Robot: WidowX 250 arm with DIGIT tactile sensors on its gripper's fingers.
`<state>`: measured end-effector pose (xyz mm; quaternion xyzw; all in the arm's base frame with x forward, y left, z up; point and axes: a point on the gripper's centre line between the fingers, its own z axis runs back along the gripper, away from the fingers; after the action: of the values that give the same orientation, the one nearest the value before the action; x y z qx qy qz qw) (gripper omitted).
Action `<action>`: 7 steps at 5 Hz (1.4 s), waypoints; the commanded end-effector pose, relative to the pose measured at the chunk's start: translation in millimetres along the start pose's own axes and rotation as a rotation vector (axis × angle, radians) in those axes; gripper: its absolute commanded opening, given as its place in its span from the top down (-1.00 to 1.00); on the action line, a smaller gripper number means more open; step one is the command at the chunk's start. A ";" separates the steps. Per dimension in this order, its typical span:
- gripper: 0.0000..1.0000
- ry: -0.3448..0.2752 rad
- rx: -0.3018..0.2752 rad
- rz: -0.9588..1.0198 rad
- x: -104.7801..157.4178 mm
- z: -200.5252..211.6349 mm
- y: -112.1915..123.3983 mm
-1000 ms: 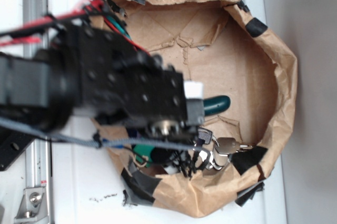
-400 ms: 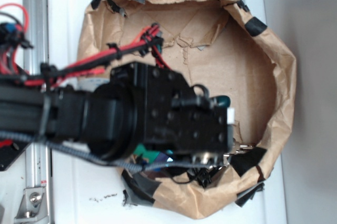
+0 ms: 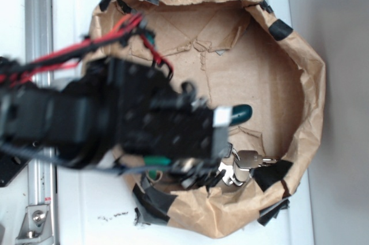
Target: Grab the green block.
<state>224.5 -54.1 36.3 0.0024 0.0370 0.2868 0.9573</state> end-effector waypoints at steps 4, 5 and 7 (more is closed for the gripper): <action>1.00 -0.065 -0.061 -0.196 14.1 8.5 -24.4; 1.00 -0.156 -0.107 -0.331 36.8 59.7 0.5; 1.00 -0.304 -0.010 -0.475 46.7 140.7 42.1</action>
<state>243.5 6.7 157.0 0.0351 -0.0749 0.0568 0.9950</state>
